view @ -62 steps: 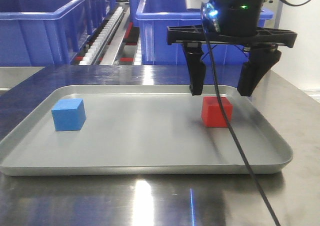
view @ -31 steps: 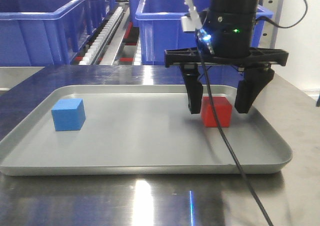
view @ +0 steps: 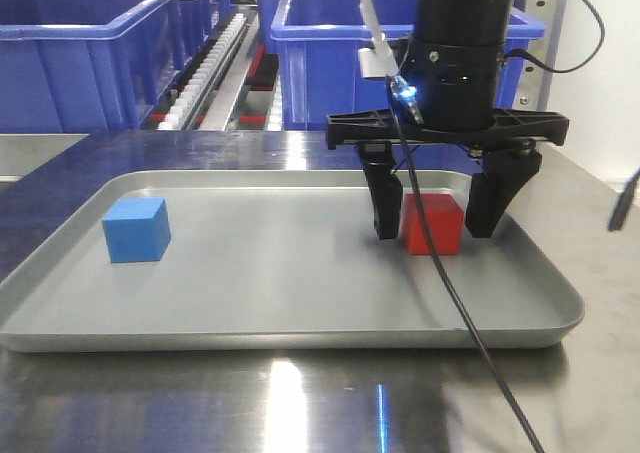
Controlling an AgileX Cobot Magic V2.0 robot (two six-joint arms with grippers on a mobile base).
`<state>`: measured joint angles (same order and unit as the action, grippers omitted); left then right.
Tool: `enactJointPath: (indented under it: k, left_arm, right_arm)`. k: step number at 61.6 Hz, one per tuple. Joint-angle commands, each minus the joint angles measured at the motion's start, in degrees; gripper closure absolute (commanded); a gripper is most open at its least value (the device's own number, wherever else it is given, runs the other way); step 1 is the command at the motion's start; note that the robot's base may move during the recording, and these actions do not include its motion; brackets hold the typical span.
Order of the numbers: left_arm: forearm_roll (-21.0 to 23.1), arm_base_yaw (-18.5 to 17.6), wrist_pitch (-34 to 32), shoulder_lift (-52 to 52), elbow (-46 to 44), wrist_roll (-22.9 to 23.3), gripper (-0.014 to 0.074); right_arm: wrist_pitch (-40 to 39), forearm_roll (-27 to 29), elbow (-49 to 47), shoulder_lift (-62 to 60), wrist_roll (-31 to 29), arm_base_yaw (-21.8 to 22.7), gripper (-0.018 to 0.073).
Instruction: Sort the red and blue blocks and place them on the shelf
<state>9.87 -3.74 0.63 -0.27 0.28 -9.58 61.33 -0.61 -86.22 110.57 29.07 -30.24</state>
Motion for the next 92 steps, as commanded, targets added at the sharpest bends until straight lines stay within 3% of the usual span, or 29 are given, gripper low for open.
enactJointPath:
  k: [1, 5, 9, 19, 24, 37, 50, 72, 82, 92]
  left_arm:
    - [0.2, -0.4, -5.0, -0.9, 1.6, 0.2, 0.0473]
    - [0.2, -0.4, -5.0, -0.9, 1.6, 0.2, 0.0473]
    - [0.2, -0.4, -5.0, -0.9, 1.6, 0.2, 0.0473]
    - [0.2, -0.4, -5.0, -0.9, 1.6, 0.2, 0.0473]
    - [0.2, -0.4, -5.0, -0.9, 1.6, 0.2, 0.0473]
    - [0.2, -0.4, -5.0, -0.9, 1.6, 0.2, 0.0473]
    - [0.2, -0.4, -5.0, -0.9, 1.6, 0.2, 0.0473]
    - [0.2, -0.4, -5.0, -0.9, 1.6, 0.2, 0.0473]
    - [0.2, -0.4, -5.0, -0.9, 1.6, 0.2, 0.0473]
    - [0.2, -0.4, -5.0, -0.9, 1.6, 0.2, 0.0473]
  right_arm:
    - [-0.8, 0.0, -1.8, -2.9, -0.6, -0.3, -0.0011]
    - [-0.8, 0.2, -1.8, -2.9, -0.6, -0.3, 0.0018]
    - [-0.6, 0.6, -1.8, -2.9, -0.6, -0.3, 0.0121]
    - [0.2, 0.6, -1.8, -3.1, -0.6, -0.3, 0.0531]
    - [0.2, 0.6, -1.8, -3.8, -0.6, -0.3, 0.0472]
    - [-0.2, 0.9, -1.8, -7.1, -3.3, 0.6, 0.0469]
    - [-3.4, 3.1, 1.0, -11.9, -18.5, 3.8, 0.0469]
    - [-21.4, 8.1, 19.5, -28.1, -37.9, 13.9, 0.047]
    - [-29.7, 8.1, 29.4, -37.2, -38.7, 19.7, 0.047]
    - [-35.4, 8.1, 37.6, -46.5, -38.6, 22.9, 0.047]
